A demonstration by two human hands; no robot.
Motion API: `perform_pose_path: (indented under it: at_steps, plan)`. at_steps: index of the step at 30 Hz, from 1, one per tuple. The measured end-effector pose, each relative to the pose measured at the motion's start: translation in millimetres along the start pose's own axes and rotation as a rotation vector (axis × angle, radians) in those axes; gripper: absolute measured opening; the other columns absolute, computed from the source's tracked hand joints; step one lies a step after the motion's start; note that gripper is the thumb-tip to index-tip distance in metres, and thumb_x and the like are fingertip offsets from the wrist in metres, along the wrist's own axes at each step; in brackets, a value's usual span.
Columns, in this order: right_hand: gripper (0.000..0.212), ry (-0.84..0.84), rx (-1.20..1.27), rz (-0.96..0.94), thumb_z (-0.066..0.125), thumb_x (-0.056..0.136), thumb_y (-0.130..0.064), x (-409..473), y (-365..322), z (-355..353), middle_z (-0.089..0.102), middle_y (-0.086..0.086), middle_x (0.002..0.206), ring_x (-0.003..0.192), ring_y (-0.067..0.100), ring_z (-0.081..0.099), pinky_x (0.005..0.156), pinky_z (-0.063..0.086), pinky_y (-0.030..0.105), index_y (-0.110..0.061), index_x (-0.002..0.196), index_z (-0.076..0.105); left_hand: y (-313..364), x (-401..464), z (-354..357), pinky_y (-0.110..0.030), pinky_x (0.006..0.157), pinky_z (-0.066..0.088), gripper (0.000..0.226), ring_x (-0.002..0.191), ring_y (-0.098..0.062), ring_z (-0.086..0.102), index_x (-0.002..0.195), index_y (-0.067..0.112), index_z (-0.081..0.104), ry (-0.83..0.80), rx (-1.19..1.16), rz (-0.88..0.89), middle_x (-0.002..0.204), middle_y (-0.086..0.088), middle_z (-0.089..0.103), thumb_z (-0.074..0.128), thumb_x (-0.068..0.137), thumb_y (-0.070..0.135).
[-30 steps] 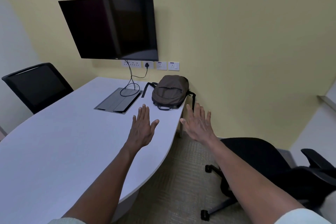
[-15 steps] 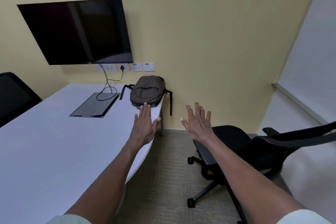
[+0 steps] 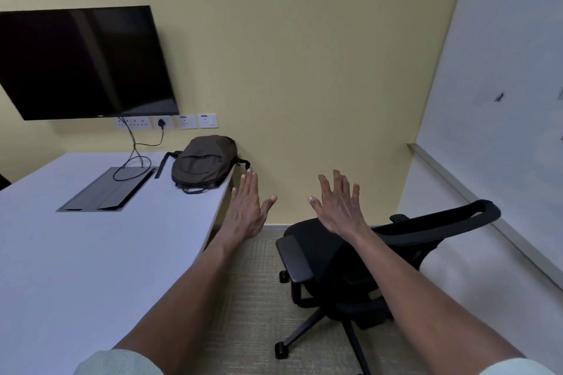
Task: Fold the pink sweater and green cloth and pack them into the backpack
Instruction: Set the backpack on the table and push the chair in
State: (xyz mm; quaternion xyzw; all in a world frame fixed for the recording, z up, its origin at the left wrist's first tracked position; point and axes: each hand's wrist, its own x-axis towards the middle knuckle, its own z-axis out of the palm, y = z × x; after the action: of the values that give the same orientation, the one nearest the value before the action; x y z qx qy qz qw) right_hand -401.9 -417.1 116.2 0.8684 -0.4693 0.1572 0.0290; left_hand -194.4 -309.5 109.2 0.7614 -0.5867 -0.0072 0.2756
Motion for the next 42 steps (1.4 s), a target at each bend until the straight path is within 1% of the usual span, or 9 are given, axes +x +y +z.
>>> perform_pose_path:
  at_steps: [5,12,16,20,27,32,35,39,42]
  plan:
    - [0.059,-0.051,-0.026,0.008,0.029,0.102,-0.052,-4.0,80.5,-8.3,0.016,0.021,0.158,0.147,0.036,0.013,0.116,0.016,0.063,-0.013,0.145,0.036,75.7,11.9,43.2,-0.041,0.124,0.002,0.089,0.152,-0.017,-0.011,0.157,0.01,-0.008,-0.022,-0.032,0.041,0.165,-0.006,-0.009,0.025,0.096,0.065]
    - [0.06,-0.164,-0.034,0.065,0.025,0.103,-0.053,-28.7,174.3,-4.9,0.016,0.017,0.16,0.149,0.033,0.012,0.116,0.014,0.061,-0.013,0.147,0.037,159.4,12.8,100.8,-0.044,0.125,0.003,0.089,0.152,-0.018,-0.011,0.156,0.011,-0.01,-0.097,-0.077,0.095,0.165,-0.005,-0.011,0.028,0.097,0.064]
    - [0.062,-0.251,0.001,0.124,0.023,0.102,-0.055,-42.4,207.9,5.2,0.02,0.017,0.158,0.147,0.033,0.016,0.116,0.014,0.061,-0.014,0.144,0.041,186.7,10.6,123.4,-0.042,0.125,0.003,0.09,0.152,-0.018,-0.01,0.157,0.01,-0.008,-0.145,-0.086,0.12,0.165,-0.005,-0.01,0.03,0.096,0.065]
    - [0.062,-0.281,0.045,0.195,0.021,0.1,-0.058,-48.1,225.1,15.9,0.036,0.015,0.151,0.141,0.032,0.029,0.116,0.017,0.058,-0.017,0.138,0.049,202.4,11.1,141.3,-0.043,0.125,0.004,0.09,0.152,-0.017,-0.01,0.157,0.01,-0.007,-0.222,-0.064,0.143,0.165,-0.005,-0.009,0.027,0.096,0.067]
    - [0.064,-0.269,0.012,0.19,0.018,0.097,-0.061,-46.3,227.8,24.6,0.053,0.011,0.139,0.134,0.028,0.039,0.115,0.023,0.052,-0.023,0.133,0.054,215.9,24.9,164.1,-0.047,0.124,0.009,0.096,0.153,-0.022,0.005,0.157,0.009,0.008,-0.471,0.013,0.082,0.165,-0.01,0.009,0.027,0.091,0.076]
    - [0.063,-0.239,0.028,0.15,0.022,0.098,-0.061,-49.5,233.9,26.0,0.052,0.01,0.142,0.137,0.027,0.038,0.118,0.019,0.049,-0.021,0.133,0.054,219.3,29.7,165.5,-0.045,0.111,0.036,0.112,0.141,-0.027,0.04,0.155,0.018,0.028,-0.565,0.097,0.03,0.155,-0.009,0.04,0.029,0.072,0.094]
    - [0.064,-0.267,0.045,0.108,0.022,0.096,-0.063,-43.7,242.8,24.0,0.057,0.006,0.135,0.133,0.025,0.042,0.117,0.02,0.049,-0.022,0.13,0.057,219.2,29.1,166.2,-0.045,0.1,0.046,0.118,0.126,-0.027,0.055,0.148,0.025,0.042,-0.533,0.104,0.044,0.139,-0.008,0.059,0.024,0.06,0.103]
    - [0.073,-0.253,0.082,0.088,0.008,0.092,-0.065,-22.2,276.9,20.0,0.069,0.003,0.107,0.109,0.024,0.06,0.111,0.028,0.049,-0.023,0.101,0.067,217.0,28.7,167.5,-0.041,0.09,0.052,0.101,0.107,-0.023,0.064,0.135,0.029,0.055,-0.457,0.086,0.06,0.117,-0.002,0.071,0.028,0.067,0.098]
    - [0.064,-0.261,0.104,0.047,0.013,0.1,-0.059,-9.0,319.4,17.9,0.071,-0.001,0.093,0.092,0.021,0.064,0.108,0.034,0.046,-0.022,0.092,0.065,212.4,31.7,165.7,-0.039,0.085,0.053,0.093,0.098,-0.019,0.066,0.129,0.03,0.061,-0.453,0.074,0.073,0.109,0.001,0.073,0.029,0.071,0.095]
